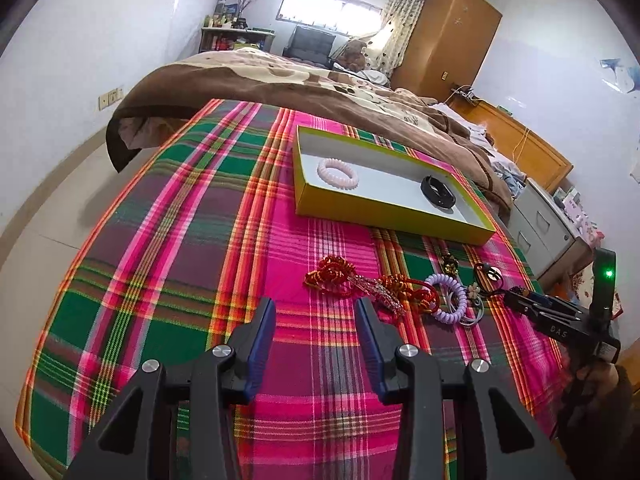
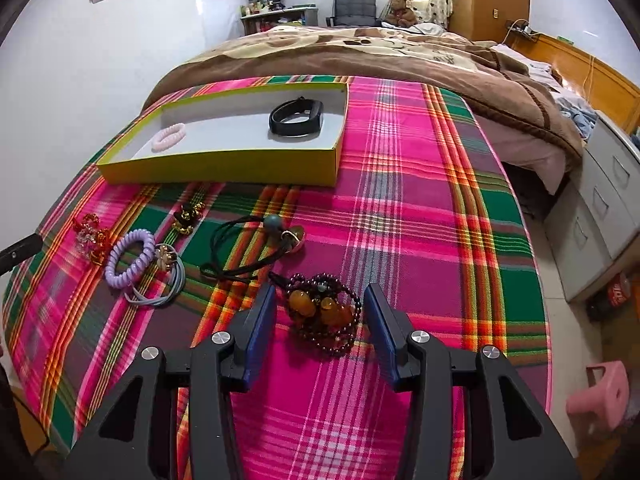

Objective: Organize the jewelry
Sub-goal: 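Withdraw both tools from the box back toward the remaining jewelry, then grasp the red beaded bracelet with the left tool while the right tool grasps the amber bead bracelet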

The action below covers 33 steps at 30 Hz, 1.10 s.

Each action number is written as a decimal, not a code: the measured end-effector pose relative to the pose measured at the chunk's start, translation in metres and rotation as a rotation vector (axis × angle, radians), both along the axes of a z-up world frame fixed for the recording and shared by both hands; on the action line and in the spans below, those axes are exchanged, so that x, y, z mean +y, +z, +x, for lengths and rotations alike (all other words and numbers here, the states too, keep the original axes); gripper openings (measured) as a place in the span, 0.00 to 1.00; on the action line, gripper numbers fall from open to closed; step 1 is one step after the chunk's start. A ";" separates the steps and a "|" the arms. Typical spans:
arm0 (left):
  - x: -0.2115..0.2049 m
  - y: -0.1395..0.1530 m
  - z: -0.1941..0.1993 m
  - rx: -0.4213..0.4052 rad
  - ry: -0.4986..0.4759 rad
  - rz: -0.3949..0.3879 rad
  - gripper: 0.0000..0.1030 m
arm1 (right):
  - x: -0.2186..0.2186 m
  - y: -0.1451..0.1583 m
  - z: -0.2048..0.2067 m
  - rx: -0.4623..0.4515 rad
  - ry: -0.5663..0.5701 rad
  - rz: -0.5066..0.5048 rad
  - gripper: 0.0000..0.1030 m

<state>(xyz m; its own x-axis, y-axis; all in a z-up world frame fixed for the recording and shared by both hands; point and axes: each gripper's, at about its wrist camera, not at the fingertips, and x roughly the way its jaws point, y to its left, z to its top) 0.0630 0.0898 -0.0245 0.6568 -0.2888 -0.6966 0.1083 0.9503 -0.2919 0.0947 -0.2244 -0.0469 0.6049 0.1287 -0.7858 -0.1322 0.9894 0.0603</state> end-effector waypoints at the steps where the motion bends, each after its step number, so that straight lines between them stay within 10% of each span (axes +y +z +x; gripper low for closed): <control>1: 0.000 -0.001 0.000 0.001 -0.003 -0.002 0.39 | 0.000 0.000 -0.001 0.000 -0.005 -0.001 0.45; 10: -0.004 -0.010 0.011 0.025 -0.032 -0.011 0.39 | 0.001 0.004 -0.005 -0.021 -0.028 -0.027 0.21; 33: -0.029 -0.022 0.059 0.061 -0.036 0.176 0.39 | 0.004 0.017 -0.021 -0.077 -0.051 0.063 0.19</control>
<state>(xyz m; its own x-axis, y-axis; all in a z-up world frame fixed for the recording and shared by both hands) 0.1223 0.0610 -0.0464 0.6033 -0.1812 -0.7767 0.1300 0.9832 -0.1285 0.0735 -0.2200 -0.0296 0.6703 0.1442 -0.7280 -0.0888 0.9895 0.1142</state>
